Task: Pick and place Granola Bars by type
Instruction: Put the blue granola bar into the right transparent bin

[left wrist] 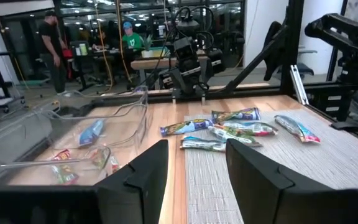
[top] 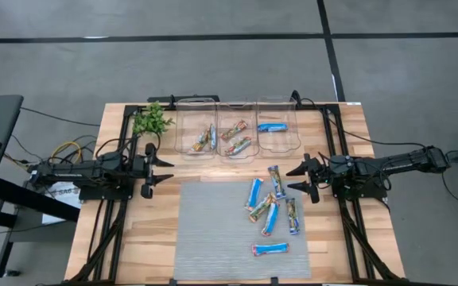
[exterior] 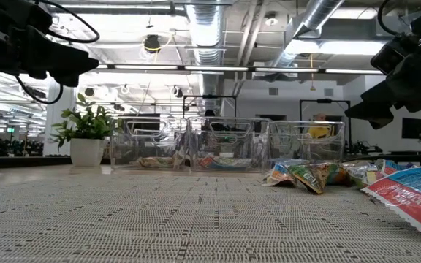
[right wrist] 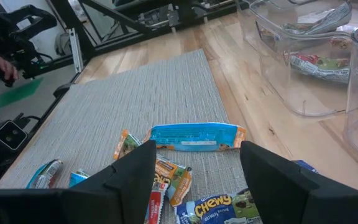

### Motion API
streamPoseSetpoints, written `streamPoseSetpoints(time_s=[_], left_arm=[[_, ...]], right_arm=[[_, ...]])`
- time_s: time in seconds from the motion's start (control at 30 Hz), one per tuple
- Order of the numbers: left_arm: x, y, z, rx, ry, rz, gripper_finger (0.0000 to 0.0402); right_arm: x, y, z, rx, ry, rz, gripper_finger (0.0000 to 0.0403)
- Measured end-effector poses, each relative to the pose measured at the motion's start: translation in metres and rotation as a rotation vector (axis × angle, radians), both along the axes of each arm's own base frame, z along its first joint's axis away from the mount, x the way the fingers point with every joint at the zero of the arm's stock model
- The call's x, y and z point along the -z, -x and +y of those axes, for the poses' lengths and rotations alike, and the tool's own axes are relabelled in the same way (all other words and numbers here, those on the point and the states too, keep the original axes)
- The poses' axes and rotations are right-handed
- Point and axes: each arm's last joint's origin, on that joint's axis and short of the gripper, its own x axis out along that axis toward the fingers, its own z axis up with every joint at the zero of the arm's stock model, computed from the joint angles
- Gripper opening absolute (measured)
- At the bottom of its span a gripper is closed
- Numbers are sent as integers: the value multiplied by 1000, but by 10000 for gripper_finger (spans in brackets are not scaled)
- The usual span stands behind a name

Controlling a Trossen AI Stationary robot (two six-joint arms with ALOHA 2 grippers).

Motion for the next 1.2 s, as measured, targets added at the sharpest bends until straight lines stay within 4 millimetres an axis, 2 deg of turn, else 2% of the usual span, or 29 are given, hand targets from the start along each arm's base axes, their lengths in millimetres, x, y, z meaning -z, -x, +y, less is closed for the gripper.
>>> streamPoseSetpoints(time_s=[0.93, 1.1, 1.2], left_arm=[[0, 0, 0, 1, 24, 0, 155], [0, 0, 0, 1, 26, 0, 155], [0, 0, 0, 1, 27, 0, 155]], right_arm=[[0, 0, 0, 0, 1, 0, 225], [0, 0, -1, -76, 254, -23, 225], [0, 0, -1, -93, 302, -27, 225]])
